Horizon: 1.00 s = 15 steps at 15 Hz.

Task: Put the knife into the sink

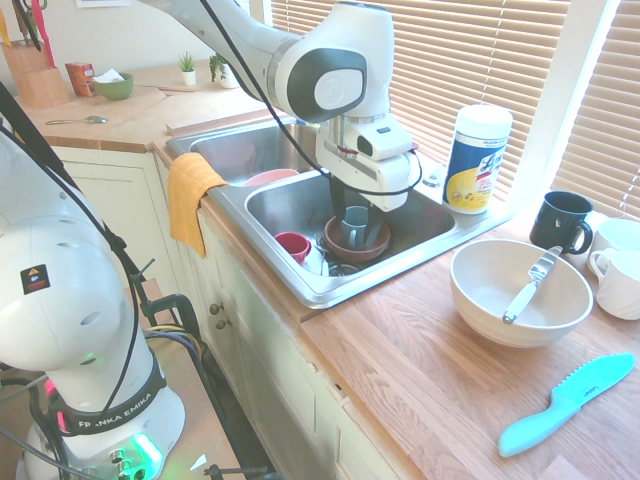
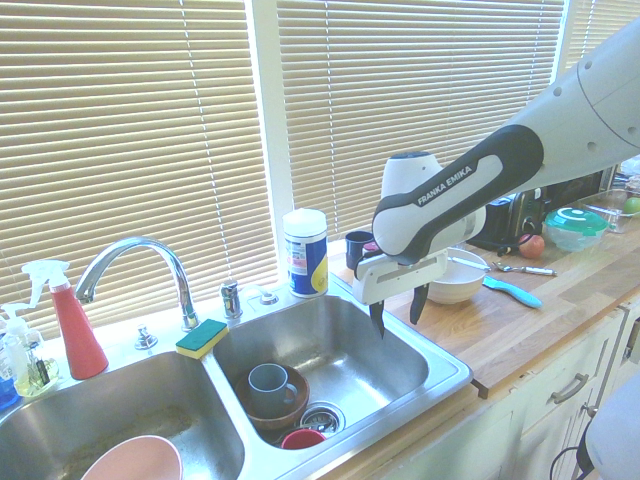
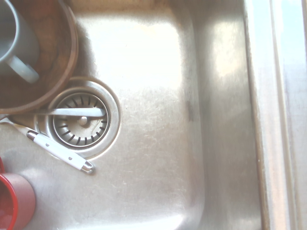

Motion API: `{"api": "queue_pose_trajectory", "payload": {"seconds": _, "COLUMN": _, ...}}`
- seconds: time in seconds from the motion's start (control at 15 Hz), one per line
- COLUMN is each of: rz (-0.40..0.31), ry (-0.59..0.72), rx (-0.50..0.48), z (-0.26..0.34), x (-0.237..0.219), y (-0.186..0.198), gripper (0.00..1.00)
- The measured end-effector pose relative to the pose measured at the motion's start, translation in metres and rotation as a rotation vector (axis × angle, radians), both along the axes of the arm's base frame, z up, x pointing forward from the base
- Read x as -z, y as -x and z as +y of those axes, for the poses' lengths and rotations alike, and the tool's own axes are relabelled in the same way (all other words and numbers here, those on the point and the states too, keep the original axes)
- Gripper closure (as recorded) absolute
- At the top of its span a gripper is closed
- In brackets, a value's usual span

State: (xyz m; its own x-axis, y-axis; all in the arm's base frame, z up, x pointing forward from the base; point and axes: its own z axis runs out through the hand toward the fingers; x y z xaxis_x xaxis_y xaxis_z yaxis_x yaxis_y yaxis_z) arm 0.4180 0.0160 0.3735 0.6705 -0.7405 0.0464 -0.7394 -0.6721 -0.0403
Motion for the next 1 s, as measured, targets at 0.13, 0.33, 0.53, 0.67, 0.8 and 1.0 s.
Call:
{"api": "queue_pose_trajectory", "payload": {"seconds": 0.13, "rz": 0.001, "ry": -0.002, "rx": 0.003, "z": -0.001, "x": -0.001, "y": -0.001, "gripper": 0.00}}
{"api": "queue_pose_trajectory", "payload": {"seconds": 0.33, "rz": -0.024, "ry": 0.016, "rx": -0.045, "z": -0.026, "x": -0.030, "y": -0.016, "gripper": 0.00}}
{"api": "queue_pose_trajectory", "payload": {"seconds": 0.53, "rz": -0.028, "ry": 0.019, "rx": -0.148, "z": -0.071, "x": -0.068, "y": -0.028, "gripper": 0.00}}
{"api": "queue_pose_trajectory", "payload": {"seconds": 0.67, "rz": -0.038, "ry": 0.042, "rx": -0.260, "z": -0.106, "x": -0.079, "y": -0.031, "gripper": 0.00}}
{"api": "queue_pose_trajectory", "payload": {"seconds": 0.8, "rz": -0.036, "ry": 0.051, "rx": -0.313, "z": -0.143, "x": -0.085, "y": -0.034, "gripper": 0.00}}
{"api": "queue_pose_trajectory", "payload": {"seconds": 1.0, "rz": -0.024, "ry": 0.057, "rx": -0.314, "z": -0.184, "x": -0.085, "y": -0.050, "gripper": 0.00}}
